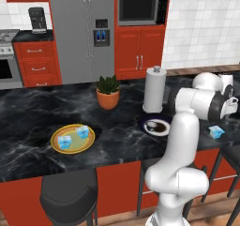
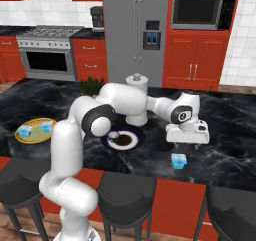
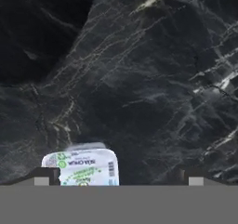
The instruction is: Place two yogurt containers on each plate.
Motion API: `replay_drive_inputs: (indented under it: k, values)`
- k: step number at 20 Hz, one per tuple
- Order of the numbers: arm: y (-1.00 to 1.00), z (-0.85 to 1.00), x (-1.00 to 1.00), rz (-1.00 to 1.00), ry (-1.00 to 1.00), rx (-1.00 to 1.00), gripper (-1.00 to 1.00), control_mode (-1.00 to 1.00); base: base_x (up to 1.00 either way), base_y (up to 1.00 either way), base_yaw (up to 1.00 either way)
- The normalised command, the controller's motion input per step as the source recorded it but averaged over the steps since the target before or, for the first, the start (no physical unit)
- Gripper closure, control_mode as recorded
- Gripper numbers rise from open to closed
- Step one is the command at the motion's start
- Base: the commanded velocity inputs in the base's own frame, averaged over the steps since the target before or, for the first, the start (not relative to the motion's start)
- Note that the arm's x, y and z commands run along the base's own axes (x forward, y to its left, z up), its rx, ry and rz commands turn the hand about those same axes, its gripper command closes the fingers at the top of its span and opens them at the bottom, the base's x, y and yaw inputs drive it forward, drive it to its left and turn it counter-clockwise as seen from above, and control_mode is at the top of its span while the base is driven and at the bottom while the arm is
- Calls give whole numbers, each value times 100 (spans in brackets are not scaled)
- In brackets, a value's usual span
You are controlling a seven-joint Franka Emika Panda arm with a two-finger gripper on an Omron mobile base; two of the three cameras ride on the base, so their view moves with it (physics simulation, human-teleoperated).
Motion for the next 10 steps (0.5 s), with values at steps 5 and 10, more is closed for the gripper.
replay_drive_inputs:
  k: [5,10]
  values:
    - [23,-1,-22,39,0,10,-100,-100,0,0,0]
    - [30,-1,-15,21,0,15,-100,-100,0,0,0]
